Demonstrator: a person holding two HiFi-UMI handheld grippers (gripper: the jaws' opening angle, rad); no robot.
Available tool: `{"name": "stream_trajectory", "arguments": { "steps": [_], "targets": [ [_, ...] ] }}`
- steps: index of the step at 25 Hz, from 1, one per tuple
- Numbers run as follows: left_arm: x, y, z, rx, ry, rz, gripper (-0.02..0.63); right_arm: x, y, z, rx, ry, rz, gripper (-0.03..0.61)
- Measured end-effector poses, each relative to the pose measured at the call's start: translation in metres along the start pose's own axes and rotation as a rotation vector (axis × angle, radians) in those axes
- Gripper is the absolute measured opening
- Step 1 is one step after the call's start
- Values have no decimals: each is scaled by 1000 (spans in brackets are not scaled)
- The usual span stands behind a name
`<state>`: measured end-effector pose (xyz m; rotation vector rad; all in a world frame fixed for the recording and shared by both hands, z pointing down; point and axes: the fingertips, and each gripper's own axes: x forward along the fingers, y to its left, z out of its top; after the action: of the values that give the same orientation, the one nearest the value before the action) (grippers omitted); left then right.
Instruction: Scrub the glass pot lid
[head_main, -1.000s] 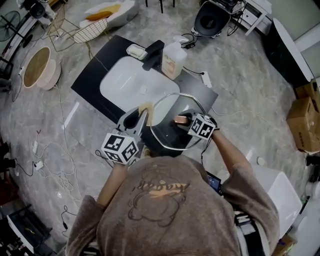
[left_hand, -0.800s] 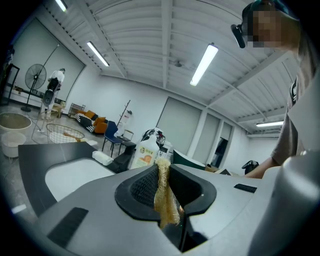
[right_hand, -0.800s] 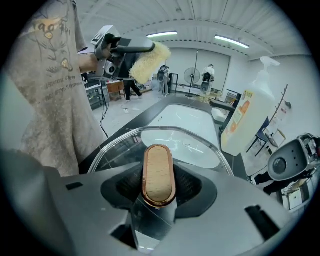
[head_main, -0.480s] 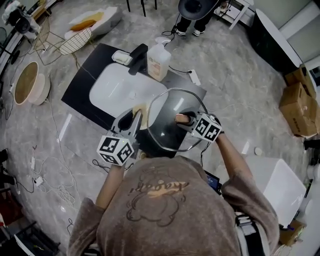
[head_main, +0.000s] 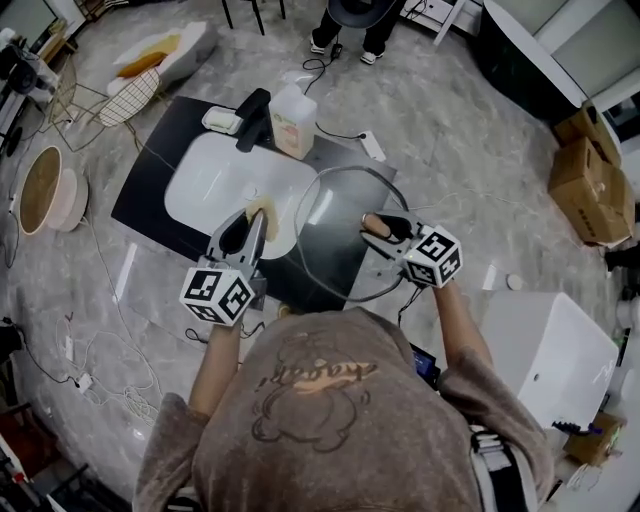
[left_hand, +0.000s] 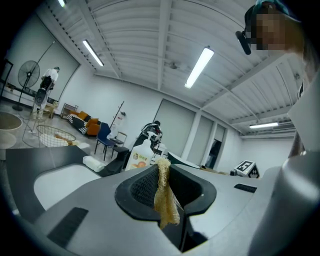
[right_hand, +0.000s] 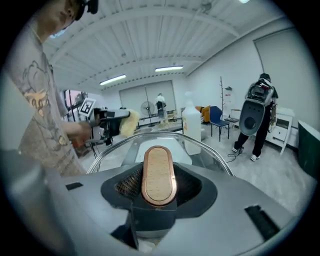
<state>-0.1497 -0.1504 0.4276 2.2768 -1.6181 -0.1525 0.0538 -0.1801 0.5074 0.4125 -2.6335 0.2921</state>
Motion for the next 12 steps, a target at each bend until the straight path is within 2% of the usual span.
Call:
{"name": "stream_trajectory", "arguments": {
  "steps": [5, 12],
  "targets": [
    [4, -7, 7, -4, -8, -28, 74, -14, -4, 15, 228, -201, -23, 175],
    [13, -24, 10, -29, -8, -78, 74, -28, 0, 33, 518, -477, 25, 175]
  ]
}}
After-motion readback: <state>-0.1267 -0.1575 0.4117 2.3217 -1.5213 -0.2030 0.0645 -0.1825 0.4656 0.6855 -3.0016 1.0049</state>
